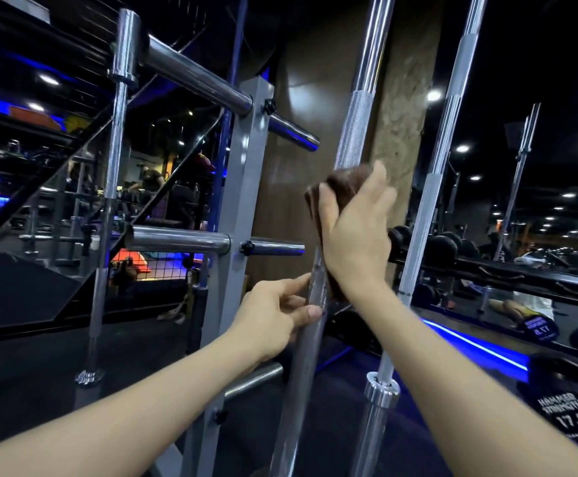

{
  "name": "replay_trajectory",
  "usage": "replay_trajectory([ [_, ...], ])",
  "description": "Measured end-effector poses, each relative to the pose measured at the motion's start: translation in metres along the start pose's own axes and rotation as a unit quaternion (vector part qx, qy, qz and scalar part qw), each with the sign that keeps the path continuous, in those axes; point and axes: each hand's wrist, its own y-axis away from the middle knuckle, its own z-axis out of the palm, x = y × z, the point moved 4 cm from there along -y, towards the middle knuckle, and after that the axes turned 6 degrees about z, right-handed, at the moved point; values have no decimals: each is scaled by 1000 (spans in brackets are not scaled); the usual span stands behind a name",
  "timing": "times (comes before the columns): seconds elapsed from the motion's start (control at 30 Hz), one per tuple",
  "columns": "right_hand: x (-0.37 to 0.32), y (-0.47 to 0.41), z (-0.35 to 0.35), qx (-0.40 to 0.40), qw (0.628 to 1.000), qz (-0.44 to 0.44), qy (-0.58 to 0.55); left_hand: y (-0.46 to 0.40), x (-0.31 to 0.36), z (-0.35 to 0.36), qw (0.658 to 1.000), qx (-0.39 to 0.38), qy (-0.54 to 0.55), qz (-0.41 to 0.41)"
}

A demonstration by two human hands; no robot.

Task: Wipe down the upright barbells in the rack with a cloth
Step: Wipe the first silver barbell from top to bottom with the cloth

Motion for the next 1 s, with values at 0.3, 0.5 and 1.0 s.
replay_trajectory([
  [0.3, -8, -14, -8, -11, 1000, -13, 26, 5, 5, 2, 1000, 1, 3, -1],
  [0.5, 0, -5, -1, 12, 1000, -2, 25, 0, -2, 2, 1000, -9, 0, 4],
  [1.0, -16, -28, -9, 7, 999, 4, 31, 1, 2, 2, 1000, -7, -7, 1],
])
